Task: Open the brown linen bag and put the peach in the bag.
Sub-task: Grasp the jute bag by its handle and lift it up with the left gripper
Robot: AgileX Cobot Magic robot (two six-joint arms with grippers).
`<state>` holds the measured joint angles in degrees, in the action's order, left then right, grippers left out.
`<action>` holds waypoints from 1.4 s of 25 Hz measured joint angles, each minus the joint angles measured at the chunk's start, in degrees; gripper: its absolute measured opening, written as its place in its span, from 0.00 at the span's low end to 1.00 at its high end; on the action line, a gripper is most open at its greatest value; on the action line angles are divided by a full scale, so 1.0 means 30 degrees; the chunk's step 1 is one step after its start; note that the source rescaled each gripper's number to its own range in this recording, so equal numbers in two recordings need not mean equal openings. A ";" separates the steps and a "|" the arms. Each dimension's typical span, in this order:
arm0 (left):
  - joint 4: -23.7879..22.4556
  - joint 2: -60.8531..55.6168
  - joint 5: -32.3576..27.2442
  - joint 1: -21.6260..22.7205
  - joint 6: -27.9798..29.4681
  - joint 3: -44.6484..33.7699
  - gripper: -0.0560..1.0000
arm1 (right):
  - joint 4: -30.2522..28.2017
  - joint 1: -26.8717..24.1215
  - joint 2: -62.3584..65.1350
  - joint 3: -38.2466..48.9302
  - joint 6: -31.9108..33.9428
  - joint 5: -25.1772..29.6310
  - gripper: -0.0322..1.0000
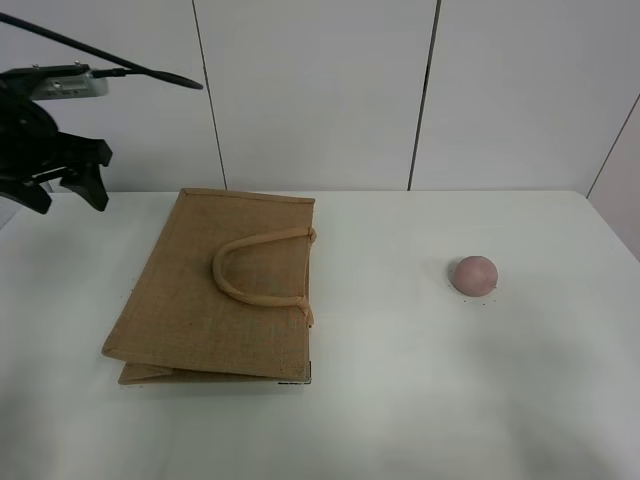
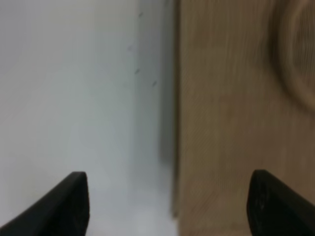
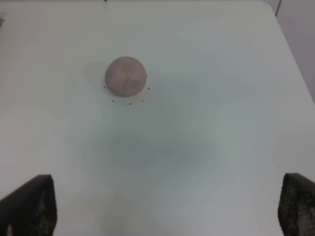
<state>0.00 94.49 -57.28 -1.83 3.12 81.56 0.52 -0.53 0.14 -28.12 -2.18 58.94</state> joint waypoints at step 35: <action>-0.0494 1.1114 0.3861 -0.5845 0.3959 0.4208 0.94 | 0.0000 0.0000 0.0000 0.0000 0.0000 0.0000 1.00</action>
<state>-1.48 127.83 -45.69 -19.36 14.99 94.19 0.52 -0.53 0.14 -28.12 -2.18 58.94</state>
